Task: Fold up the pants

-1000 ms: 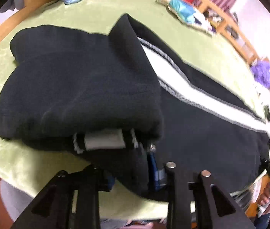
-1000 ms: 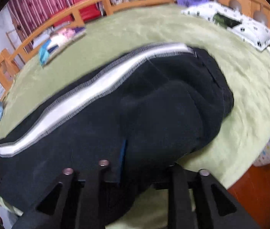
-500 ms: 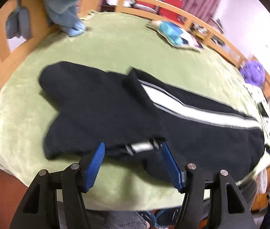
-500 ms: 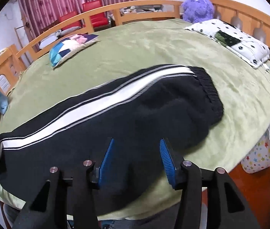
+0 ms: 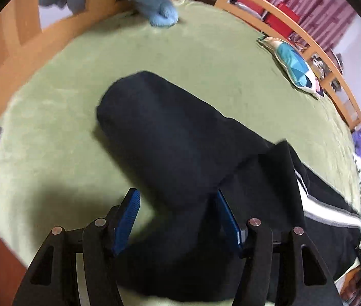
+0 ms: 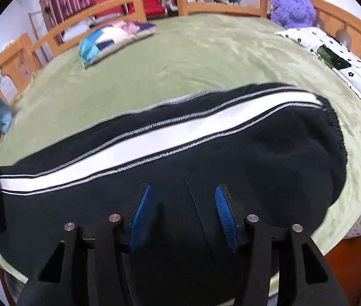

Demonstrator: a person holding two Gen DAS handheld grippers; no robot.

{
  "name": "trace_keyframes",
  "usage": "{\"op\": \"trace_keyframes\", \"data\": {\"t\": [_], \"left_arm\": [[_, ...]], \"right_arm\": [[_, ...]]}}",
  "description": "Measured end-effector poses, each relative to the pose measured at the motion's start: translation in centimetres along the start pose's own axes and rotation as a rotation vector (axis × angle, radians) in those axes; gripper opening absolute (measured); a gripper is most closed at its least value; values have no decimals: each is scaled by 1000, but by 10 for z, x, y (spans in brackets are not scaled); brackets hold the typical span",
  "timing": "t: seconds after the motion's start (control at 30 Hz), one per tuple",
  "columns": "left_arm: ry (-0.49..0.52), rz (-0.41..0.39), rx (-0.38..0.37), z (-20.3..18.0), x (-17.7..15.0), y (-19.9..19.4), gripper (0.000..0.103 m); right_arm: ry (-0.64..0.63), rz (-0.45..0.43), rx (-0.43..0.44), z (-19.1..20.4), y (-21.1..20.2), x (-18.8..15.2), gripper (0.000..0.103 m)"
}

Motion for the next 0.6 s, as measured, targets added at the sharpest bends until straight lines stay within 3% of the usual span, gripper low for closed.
{"op": "trace_keyframes", "data": {"t": [0.07, 0.1, 0.13, 0.2, 0.37, 0.47, 0.57, 0.6], "left_arm": [[-34, 20, -3, 1, 14, 14, 44], [-46, 36, 15, 0, 22, 21, 17], [-45, 46, 15, -4, 28, 24, 7], [-33, 32, -41, -19, 41, 16, 6], [1, -56, -136, -46, 40, -47, 6], [12, -63, -88, -41, 32, -70, 11], [-2, -118, 30, -32, 22, -83, 34], [10, -133, 64, -31, 18, -84, 48]], "right_arm": [[10, 21, 4, 4, 10, 4, 51], [13, 26, 3, 5, 12, 5, 51], [14, 29, 1, 6, 15, 6, 51], [13, 33, -7, 10, 19, 11, 51], [-1, 29, -2, 20, 22, 18, 51], [-9, 18, 21, 24, 19, 19, 51], [-16, 16, 48, 29, 20, 17, 51], [-16, 19, 55, 30, 21, 17, 51]]}}
Point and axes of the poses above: each gripper's, at about its wrist camera, not at the fingertips, and y roughly the way its jaws point, z to its left, x to its top, the point moved 7 cm from there along y, roughly the way its jaws point, and after that the axes turned 15 degrees about z, right-handed, at the moved point
